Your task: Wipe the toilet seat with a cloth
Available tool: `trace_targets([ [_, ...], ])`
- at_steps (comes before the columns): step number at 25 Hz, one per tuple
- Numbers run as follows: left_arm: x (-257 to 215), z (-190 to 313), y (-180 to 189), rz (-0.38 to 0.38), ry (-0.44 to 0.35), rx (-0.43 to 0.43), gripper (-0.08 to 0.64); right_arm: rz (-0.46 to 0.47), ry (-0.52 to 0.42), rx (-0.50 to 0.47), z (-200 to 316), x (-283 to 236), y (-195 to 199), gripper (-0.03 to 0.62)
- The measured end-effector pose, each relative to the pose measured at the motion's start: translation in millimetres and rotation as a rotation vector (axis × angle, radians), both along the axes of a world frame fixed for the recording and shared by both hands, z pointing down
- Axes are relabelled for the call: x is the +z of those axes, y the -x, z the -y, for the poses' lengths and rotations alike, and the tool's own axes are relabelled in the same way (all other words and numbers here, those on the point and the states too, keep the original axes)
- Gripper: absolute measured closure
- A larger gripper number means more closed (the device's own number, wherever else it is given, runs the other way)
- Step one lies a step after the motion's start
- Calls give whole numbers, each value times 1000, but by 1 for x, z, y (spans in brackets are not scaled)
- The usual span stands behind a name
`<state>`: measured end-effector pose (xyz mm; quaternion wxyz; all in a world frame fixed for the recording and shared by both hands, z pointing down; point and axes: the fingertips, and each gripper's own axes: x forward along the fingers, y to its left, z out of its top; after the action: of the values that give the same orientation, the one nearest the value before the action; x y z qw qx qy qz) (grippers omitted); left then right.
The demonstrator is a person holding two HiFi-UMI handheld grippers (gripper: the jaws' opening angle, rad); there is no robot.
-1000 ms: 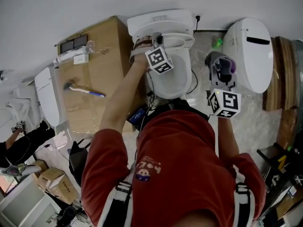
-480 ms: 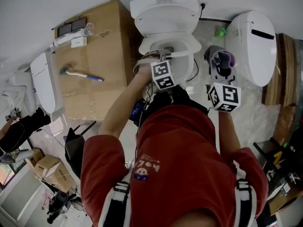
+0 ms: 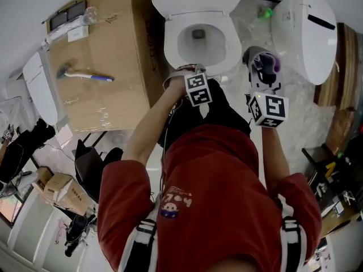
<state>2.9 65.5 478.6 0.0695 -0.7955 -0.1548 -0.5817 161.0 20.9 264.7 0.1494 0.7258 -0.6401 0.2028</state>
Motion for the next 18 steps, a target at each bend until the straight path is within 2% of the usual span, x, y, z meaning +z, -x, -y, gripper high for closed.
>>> trace_targets([
  [8, 88, -44, 16, 61, 110, -27, 422, 36, 110, -40, -3, 95, 13, 509],
  [14, 144, -59, 22, 89, 154, -38, 428, 56, 161, -107, -1, 162, 28, 509],
  [18, 183, -61, 27, 102, 165, -76, 437, 61, 187, -133, 2, 204, 35, 509],
])
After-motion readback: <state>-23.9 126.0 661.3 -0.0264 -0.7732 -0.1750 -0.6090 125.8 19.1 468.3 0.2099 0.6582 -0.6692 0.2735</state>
